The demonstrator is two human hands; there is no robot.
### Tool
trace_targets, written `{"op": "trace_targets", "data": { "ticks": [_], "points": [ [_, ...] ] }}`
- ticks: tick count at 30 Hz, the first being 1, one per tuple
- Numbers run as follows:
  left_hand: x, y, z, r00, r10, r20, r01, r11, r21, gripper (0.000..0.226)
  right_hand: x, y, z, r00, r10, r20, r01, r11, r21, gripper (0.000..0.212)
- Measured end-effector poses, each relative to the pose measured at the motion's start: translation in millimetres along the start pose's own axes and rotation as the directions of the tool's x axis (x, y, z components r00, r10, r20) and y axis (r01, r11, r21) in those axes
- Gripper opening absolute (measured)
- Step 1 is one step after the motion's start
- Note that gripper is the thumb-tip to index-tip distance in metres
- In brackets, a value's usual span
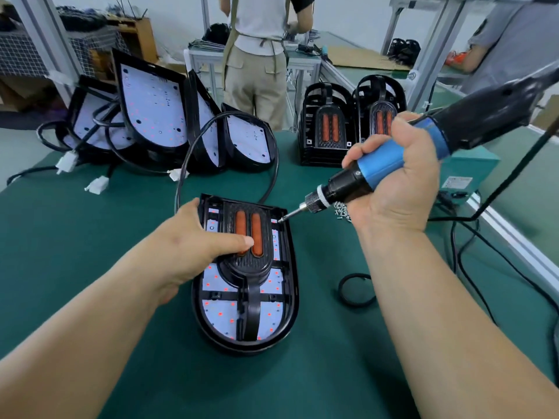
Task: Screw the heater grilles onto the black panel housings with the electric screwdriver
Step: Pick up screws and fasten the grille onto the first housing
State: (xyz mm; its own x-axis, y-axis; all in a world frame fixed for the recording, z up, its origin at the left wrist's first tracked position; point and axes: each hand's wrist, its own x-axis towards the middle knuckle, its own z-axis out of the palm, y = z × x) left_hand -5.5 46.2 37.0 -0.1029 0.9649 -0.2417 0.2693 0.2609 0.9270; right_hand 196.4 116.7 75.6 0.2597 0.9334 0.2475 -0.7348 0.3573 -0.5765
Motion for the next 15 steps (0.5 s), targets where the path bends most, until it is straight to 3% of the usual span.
{"op": "trace_targets", "data": {
  "ticks": [1,3,7,15],
  "points": [
    [-0.6,1.3,1.4,0.999,0.022,0.033,-0.022,1.000,-0.006,0.047,1.4,1.6,1.9,1.000,-0.008,0.009,0.008,1.000,-0.023,0.018],
    [-1.2,1.9,2.7,0.997,0.050,0.053,-0.048,0.999,-0.025,0.024,4.0,4.1,3.9,0.999,-0.024,0.028,0.026,0.997,-0.067,0.019],
    [0.2,1.7,3.8,0.998,0.046,0.033,-0.043,0.996,-0.081,0.023,7.4,7.6,4.2,0.998,-0.016,0.053,0.023,0.991,-0.131,0.023],
    [1.9,0.4,5.0,1.000,0.005,-0.002,-0.005,0.988,-0.152,0.042,5.3,13.2,1.8,0.998,0.016,0.068,-0.006,0.989,-0.145,0.019]
  ]
}}
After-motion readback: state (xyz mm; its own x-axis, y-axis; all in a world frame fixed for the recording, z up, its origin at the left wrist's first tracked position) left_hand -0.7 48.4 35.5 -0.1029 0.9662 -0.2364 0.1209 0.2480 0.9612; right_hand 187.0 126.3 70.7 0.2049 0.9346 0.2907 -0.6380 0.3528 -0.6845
